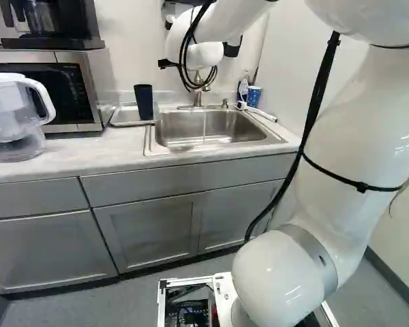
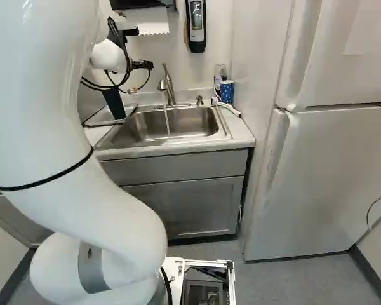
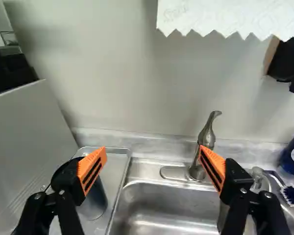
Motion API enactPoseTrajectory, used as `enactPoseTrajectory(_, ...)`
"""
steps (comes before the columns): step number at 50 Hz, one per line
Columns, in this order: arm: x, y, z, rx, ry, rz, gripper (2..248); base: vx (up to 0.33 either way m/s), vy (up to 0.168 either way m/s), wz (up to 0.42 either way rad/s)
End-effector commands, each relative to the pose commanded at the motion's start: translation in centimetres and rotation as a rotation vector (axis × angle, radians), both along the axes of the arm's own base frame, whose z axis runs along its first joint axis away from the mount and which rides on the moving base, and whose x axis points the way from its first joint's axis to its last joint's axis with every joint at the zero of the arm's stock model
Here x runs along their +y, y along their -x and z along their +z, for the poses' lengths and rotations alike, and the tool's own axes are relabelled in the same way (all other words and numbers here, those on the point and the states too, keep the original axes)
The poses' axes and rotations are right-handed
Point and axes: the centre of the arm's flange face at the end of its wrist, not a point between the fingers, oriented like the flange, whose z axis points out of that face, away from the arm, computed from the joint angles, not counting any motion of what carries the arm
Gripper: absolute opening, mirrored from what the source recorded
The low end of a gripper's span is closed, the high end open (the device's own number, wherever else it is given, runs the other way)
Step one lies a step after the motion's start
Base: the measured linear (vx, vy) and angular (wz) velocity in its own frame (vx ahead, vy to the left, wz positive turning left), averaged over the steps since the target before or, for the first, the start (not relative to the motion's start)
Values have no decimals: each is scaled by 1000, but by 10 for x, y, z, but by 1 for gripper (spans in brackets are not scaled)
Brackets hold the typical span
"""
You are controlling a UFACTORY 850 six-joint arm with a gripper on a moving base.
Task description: Rinse the cup and place it in the tray
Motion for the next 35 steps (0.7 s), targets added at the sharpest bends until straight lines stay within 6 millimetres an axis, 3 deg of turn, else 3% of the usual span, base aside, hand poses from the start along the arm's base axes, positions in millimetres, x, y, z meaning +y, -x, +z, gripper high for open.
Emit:
enactPoseTrajectory(11,-12,-16,11,-23,-6,-27,247,0,0,0)
enactPoseTrajectory(35,-21,-63,9,-31,-8,-60,247,0,0,0)
